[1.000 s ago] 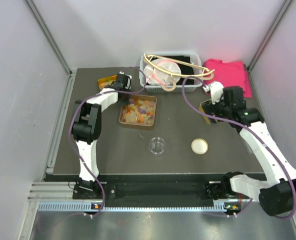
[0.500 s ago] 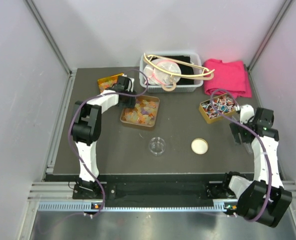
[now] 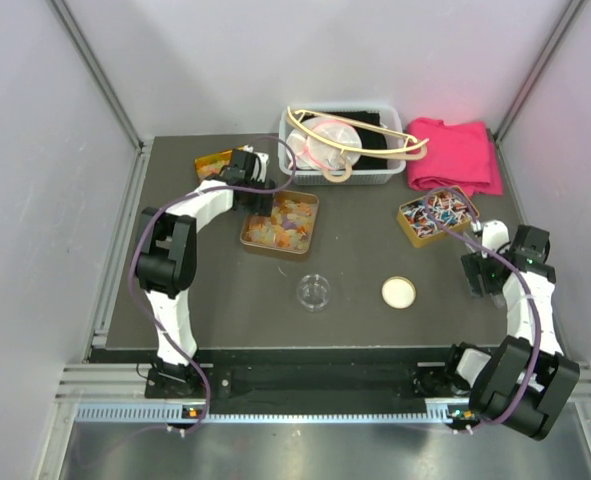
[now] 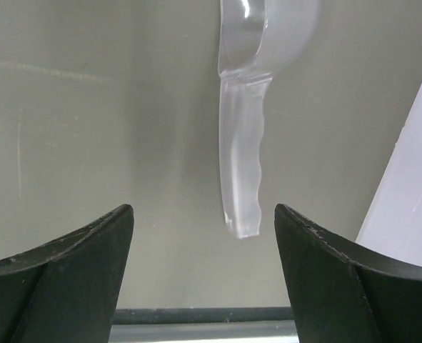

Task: Pack the candies
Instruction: Pick up the spatula from the center of the board.

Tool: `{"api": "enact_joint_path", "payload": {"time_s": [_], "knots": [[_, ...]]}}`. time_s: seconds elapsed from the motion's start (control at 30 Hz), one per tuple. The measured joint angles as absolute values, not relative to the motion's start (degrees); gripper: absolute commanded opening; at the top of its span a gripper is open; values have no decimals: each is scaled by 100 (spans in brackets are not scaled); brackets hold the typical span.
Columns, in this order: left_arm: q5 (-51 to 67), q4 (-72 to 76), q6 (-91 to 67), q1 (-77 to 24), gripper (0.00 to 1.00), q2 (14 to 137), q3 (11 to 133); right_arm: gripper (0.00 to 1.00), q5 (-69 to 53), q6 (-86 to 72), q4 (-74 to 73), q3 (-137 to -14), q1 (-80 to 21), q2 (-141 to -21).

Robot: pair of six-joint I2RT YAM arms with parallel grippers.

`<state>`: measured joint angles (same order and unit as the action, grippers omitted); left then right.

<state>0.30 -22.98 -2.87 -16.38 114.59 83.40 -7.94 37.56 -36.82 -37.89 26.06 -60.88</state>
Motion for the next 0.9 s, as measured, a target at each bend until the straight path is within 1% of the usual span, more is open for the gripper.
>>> {"api": "enact_joint_path", "payload": {"time_s": [0.17, 0.23, 0.43, 0.6, 0.9], "knots": [[56, -2300, -279, -1645, 84, 11306, 8340, 79, -856, 3802, -3527, -3787, 2624, -6134], [62, -2305, -272, -1645, 87, 11236, 8340, 79, -875, 3817, -3485, -3785, 2648, -6152], [202, -2316, -165, -1645, 94, 10954, 8340, 79, -921, 3885, -3225, -3562, 2738, -6370], [379, -2318, -106, -1645, 95, 10733, 8340, 76, -978, 3959, -2998, -3476, 2783, -6751], [609, -2401, 115, -1645, 95, 10718, 8340, 70, -1105, 4003, -2569, -3448, 2794, -7251]]}}
